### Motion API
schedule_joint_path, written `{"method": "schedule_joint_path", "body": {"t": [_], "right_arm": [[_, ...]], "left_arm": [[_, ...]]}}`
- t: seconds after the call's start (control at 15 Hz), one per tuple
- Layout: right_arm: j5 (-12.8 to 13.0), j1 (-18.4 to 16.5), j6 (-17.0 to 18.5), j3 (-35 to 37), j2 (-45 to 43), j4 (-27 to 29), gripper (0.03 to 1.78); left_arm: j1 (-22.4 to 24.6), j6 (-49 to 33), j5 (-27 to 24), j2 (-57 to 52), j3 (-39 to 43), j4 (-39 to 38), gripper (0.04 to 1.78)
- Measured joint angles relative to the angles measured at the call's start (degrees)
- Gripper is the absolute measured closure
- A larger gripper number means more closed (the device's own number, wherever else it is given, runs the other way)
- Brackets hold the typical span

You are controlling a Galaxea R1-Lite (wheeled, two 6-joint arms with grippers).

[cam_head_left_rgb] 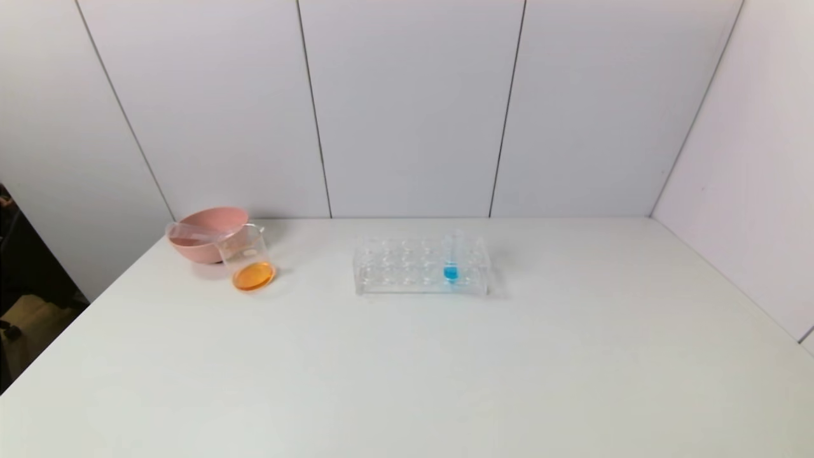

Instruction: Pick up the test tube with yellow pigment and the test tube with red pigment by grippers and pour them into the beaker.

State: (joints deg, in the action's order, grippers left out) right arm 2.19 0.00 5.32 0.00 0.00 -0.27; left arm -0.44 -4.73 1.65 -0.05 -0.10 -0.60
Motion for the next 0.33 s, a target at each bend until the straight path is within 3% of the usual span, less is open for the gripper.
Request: {"method": "schedule_joint_path", "body": {"t": [0.33], "right_arm": [[0.0, 0.0, 0.0, 0.0, 0.0, 0.0, 0.1]], "left_arm": [[0.0, 0.0, 0.0, 0.0, 0.0, 0.0, 0.04]]}}
